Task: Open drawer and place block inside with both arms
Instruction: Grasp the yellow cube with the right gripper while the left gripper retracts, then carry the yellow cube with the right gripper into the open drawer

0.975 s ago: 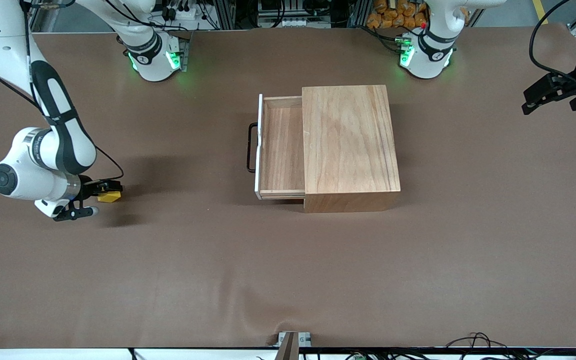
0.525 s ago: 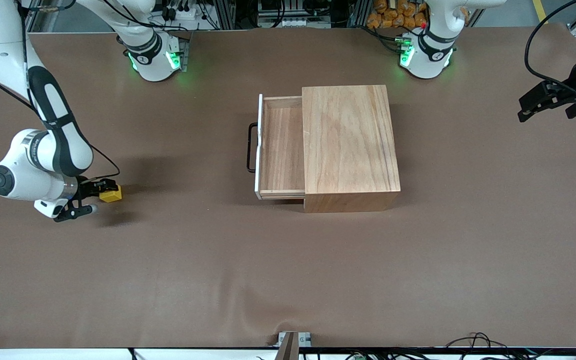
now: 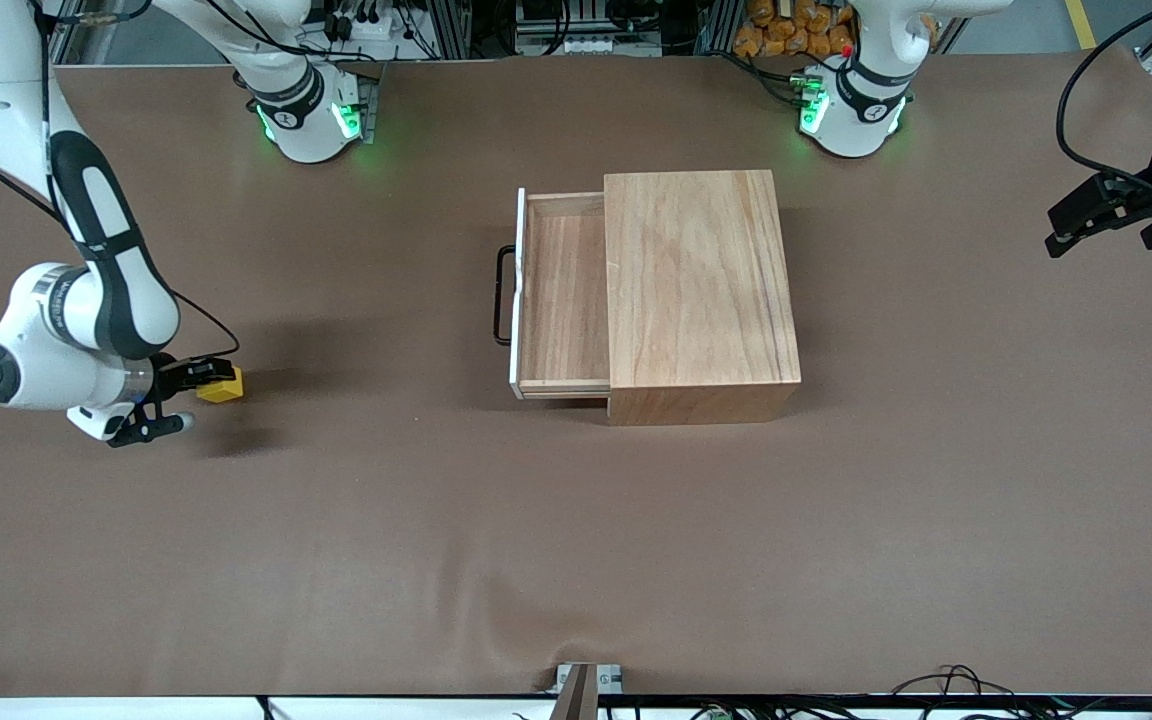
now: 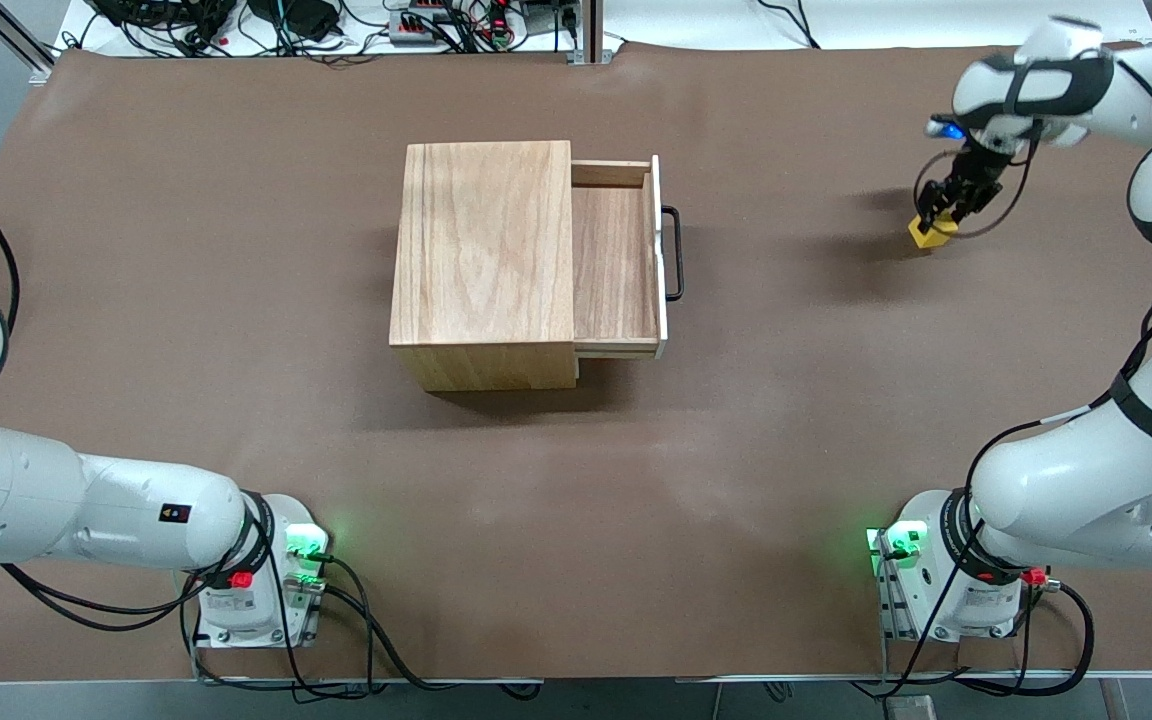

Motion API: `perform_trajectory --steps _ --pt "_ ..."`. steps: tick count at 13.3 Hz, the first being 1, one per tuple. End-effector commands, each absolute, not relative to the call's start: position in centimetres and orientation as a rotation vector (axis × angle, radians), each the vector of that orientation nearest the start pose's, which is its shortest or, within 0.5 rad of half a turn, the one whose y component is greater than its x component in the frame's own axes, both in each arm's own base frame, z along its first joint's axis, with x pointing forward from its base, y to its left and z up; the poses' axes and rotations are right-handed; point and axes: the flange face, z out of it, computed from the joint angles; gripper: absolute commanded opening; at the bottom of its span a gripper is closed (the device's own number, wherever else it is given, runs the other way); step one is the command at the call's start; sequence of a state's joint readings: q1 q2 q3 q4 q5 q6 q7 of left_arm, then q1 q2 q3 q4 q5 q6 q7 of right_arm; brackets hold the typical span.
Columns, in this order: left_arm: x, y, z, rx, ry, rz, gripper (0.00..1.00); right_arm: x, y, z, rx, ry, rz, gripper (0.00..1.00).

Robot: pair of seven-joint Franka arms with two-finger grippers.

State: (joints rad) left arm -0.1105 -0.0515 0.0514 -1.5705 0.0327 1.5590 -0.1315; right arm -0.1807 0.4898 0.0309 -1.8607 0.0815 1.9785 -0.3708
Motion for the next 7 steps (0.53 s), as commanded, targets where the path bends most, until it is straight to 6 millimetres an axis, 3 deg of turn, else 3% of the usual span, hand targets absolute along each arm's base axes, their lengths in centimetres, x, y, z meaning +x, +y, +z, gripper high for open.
perform_trajectory --steps 1,4,7 --pt "53.8 -2.7 65.3 -3.109 -0.107 -0.078 1.0 61.8 -2.5 30.0 -2.863 -0.123 0.563 0.0" --pt "53.8 -2.8 65.1 -3.104 -0.104 -0.072 1.0 63.0 5.6 35.6 -2.813 0.024 0.585 0.0" --pt "53.9 -2.1 64.9 -3.101 -0.125 -0.069 1.0 62.1 17.9 41.5 -2.827 0.188 0.609 0.0"
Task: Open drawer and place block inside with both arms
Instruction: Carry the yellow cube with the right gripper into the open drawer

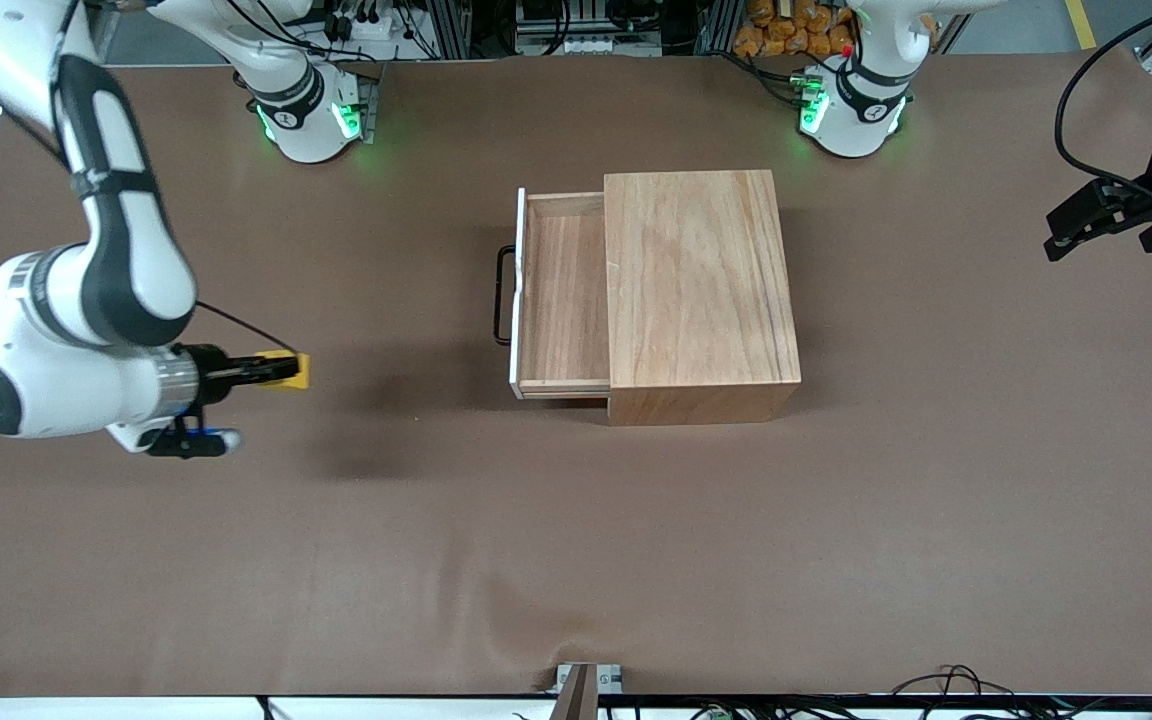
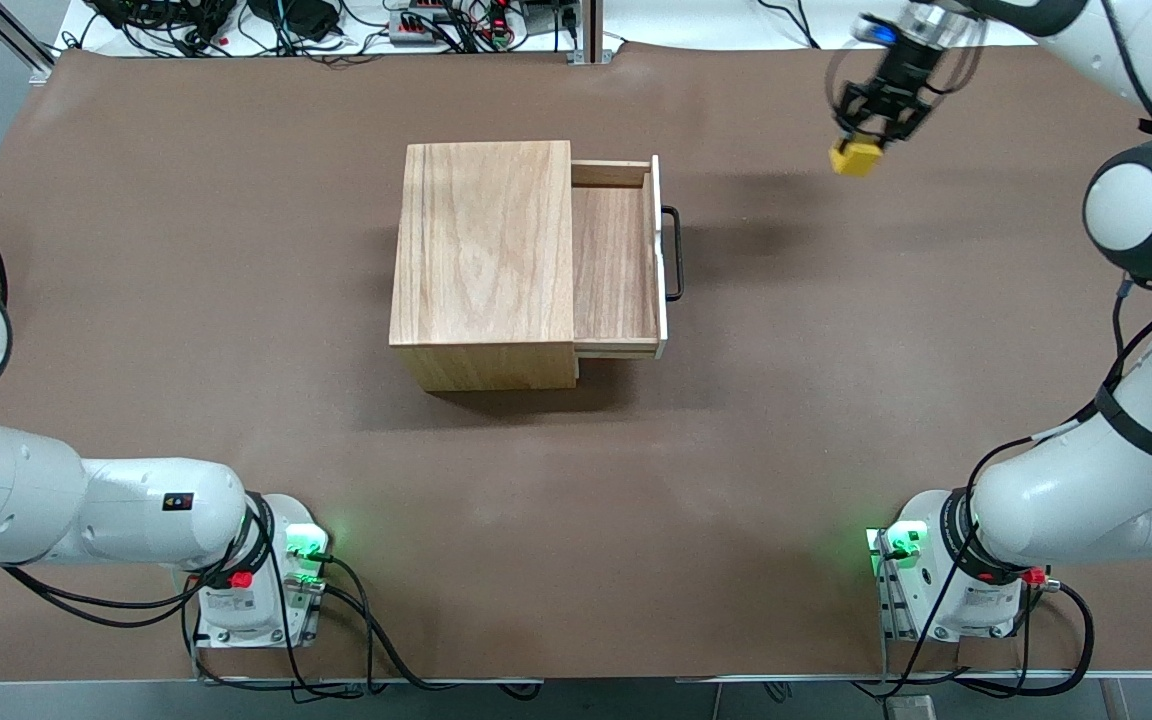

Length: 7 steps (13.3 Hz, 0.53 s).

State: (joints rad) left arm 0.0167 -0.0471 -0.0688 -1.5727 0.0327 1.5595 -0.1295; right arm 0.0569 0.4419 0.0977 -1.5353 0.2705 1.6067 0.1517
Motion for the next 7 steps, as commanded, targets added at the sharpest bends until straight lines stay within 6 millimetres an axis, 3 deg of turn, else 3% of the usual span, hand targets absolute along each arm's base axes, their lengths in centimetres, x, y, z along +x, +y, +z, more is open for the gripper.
perform_trajectory --steps 1,3,5,7 --pt "53.9 -2.0 64.9 -3.1 -0.13 -0.066 1.0 61.2 21.7 42.7 -2.813 0.231 0.617 0.0" --pt "53.8 -2.0 64.3 -3.1 -0.127 -0.04 1.0 59.1 27.5 43.9 -2.804 0.274 0.65 0.0" --pt "53.8 -2.1 64.3 -3.1 -0.123 -0.04 1.0 57.7 32.1 44.8 -2.787 0.294 0.583 0.0" --pt "53.9 -2.1 64.3 -3.101 -0.122 -0.045 1.0 55.8 36.8 43.8 -2.802 0.306 0.559 0.0"
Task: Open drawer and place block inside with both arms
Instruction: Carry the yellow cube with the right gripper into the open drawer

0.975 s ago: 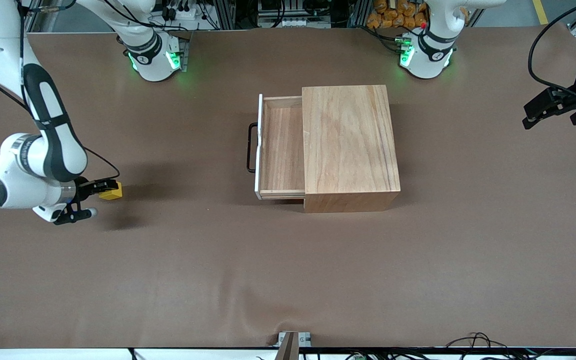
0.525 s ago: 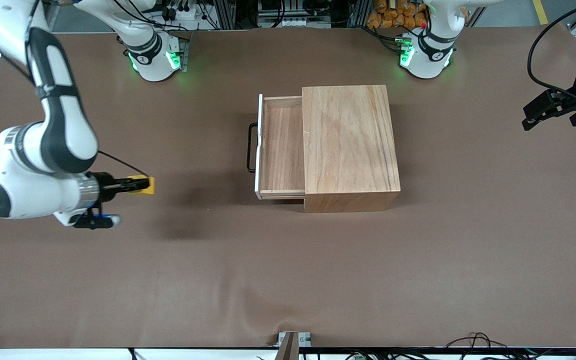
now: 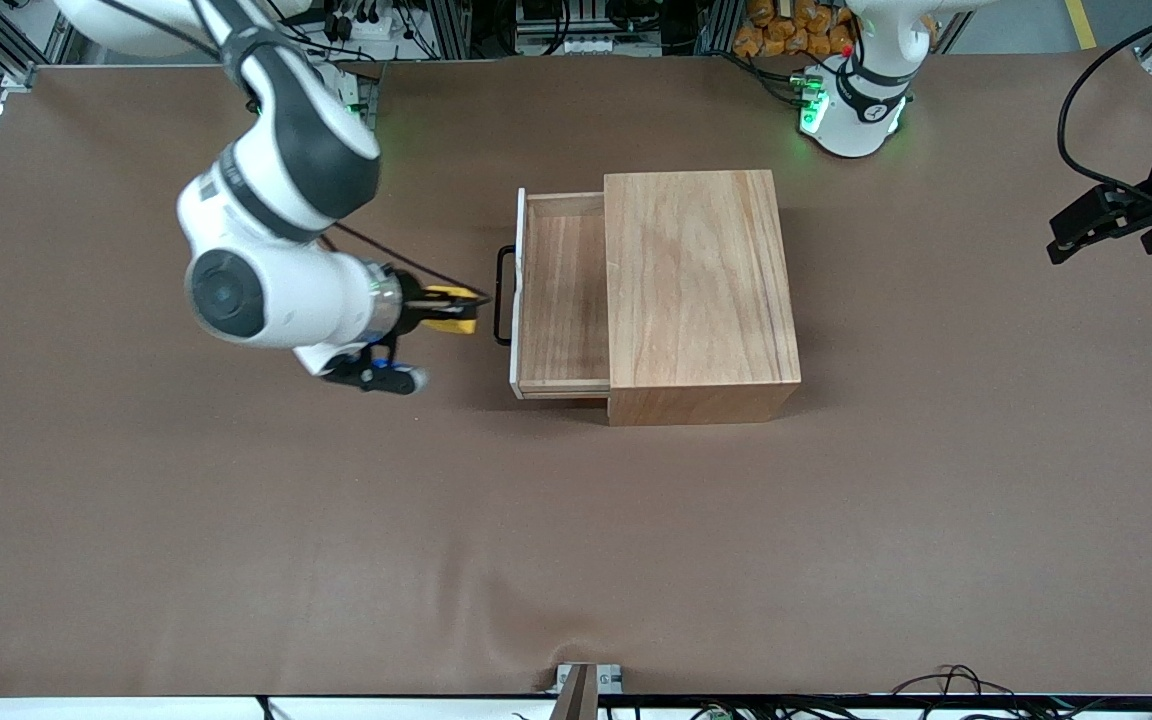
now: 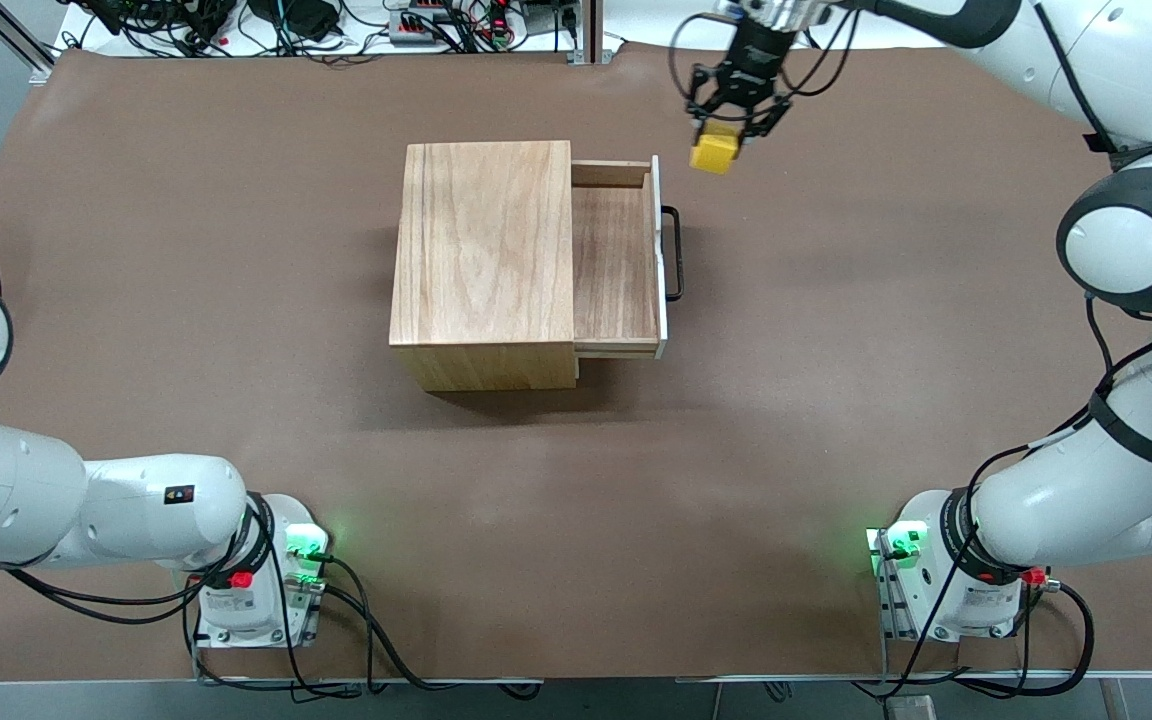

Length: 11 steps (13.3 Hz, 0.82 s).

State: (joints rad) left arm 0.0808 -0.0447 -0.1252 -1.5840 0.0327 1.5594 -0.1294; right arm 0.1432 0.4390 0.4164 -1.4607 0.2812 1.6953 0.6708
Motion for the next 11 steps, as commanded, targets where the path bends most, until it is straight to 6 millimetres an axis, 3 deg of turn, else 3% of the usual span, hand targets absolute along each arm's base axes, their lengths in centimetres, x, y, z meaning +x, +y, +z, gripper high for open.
perform_trajectory --steps 1,3,6,8,9,10,11 --pt "54.0 -2.2 64.2 -3.101 -0.12 -0.042 1.0 55.0 38.7 42.7 -2.804 0.317 0.552 0.0" --pt "54.0 -2.2 64.3 -3.102 -0.12 -0.047 1.0 52.8 42.5 40.5 -2.848 0.29 0.489 0.0" --pt "53.8 -2.1 64.4 -3.101 -0.123 -0.042 1.0 51.3 44.2 36.0 -2.879 0.288 0.43 0.0" --pt "53.8 -2.1 64.5 -3.101 -0.123 -0.045 1.0 50.7 44.7 34.6 -2.911 0.26 0.427 0.0" --pt "53.8 -2.0 64.5 -3.1 -0.127 -0.045 1.0 50.9 44.6 34.3 -2.909 0.284 0.437 0.38" --pt "53.8 -1.9 64.5 -3.1 -0.13 -0.042 1.0 51.2 44.5 34.7 -2.9 0.359 0.44 0.99" --pt "53.8 -2.0 64.6 -3.1 -0.128 -0.045 1.0 51.7 44.6 35.9 -2.884 0.401 0.428 1.0"
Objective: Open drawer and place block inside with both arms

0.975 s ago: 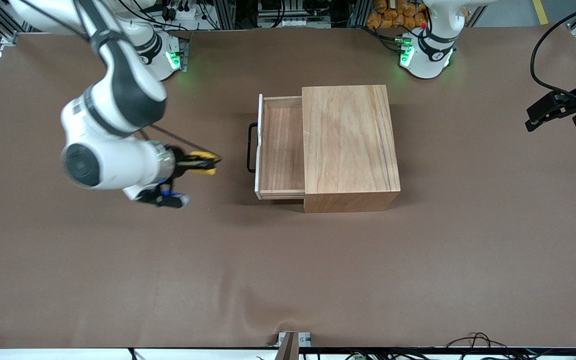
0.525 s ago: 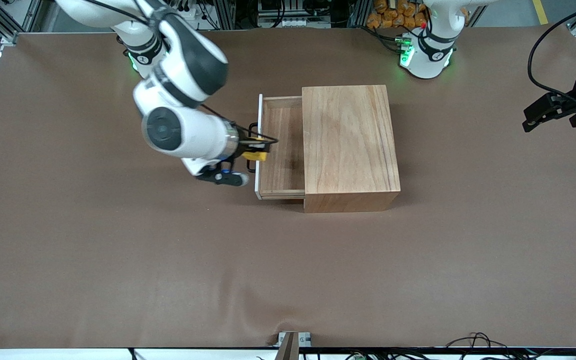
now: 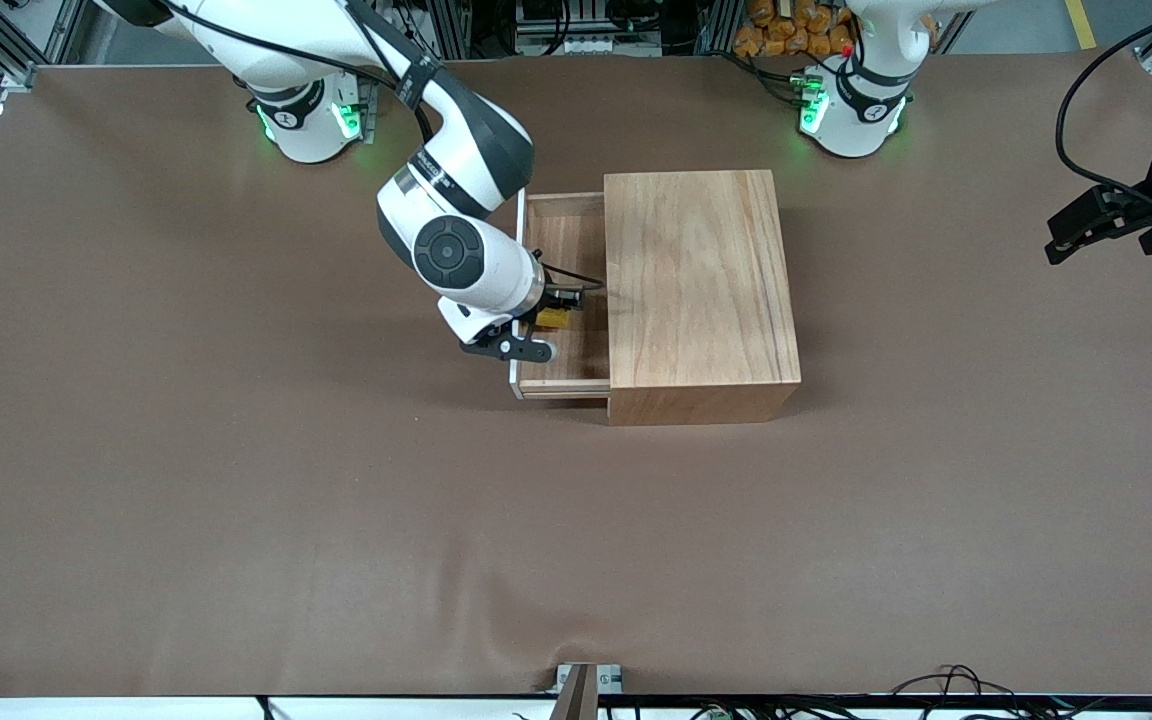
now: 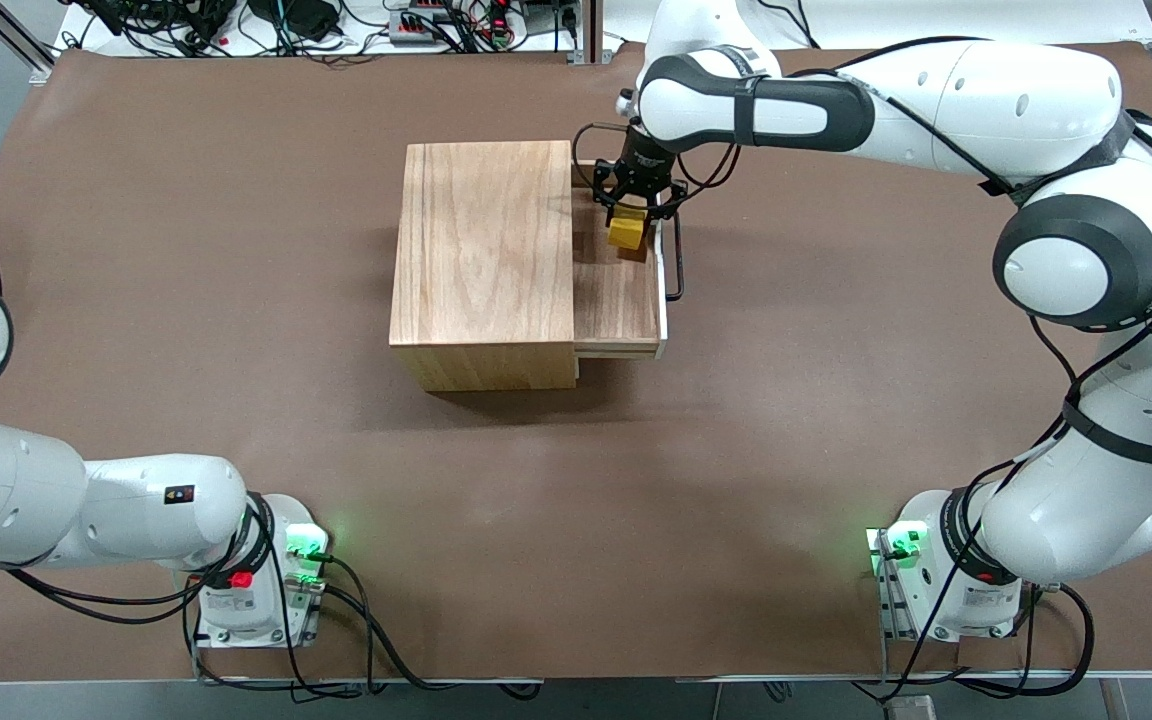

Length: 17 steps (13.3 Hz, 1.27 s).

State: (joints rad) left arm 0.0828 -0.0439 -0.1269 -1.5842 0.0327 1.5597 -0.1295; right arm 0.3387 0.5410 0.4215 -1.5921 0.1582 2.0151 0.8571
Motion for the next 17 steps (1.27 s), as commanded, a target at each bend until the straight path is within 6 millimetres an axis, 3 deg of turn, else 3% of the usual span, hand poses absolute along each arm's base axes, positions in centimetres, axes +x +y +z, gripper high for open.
perform_trajectory --steps 1,4,6,7,10,12,15,17 --pt "53.8 -1.9 64.6 -3.1 -0.128 -0.047 1.0 52.3 44.3 37.9 -2.876 0.407 0.435 1.0" --pt "53.8 -2.2 64.6 -3.103 -0.121 -0.049 1.0 54.7 43.0 44.9 -2.847 0.444 0.422 1.0" --pt "53.9 -1.9 64.6 -3.102 -0.125 -0.049 1.0 57.2 40.4 48.9 -2.823 0.461 0.359 1.0" --pt "53.8 -1.9 64.6 -3.102 -0.128 -0.047 1.0 59.5 37.1 50.6 -2.795 0.497 0.332 1.0" --pt "53.9 -1.7 64.6 -3.102 -0.135 -0.049 1.0 63.5 28.1 52.1 -2.798 0.46 0.284 1.0" --pt "53.9 -1.4 64.9 -3.101 -0.14 -0.061 1.0 64.8 21.1 53.9 -2.795 0.573 0.288 1.0" --pt "54.5 -1.3 65.2 -3.105 -0.144 -0.077 1.0 65.0 13.3 56.8 -2.867 0.736 0.197 1.0" --pt "54.4 -1.2 65.2 -3.104 -0.147 -0.077 1.0 64.5 10.4 59.8 -2.912 0.65 0.161 1.0"
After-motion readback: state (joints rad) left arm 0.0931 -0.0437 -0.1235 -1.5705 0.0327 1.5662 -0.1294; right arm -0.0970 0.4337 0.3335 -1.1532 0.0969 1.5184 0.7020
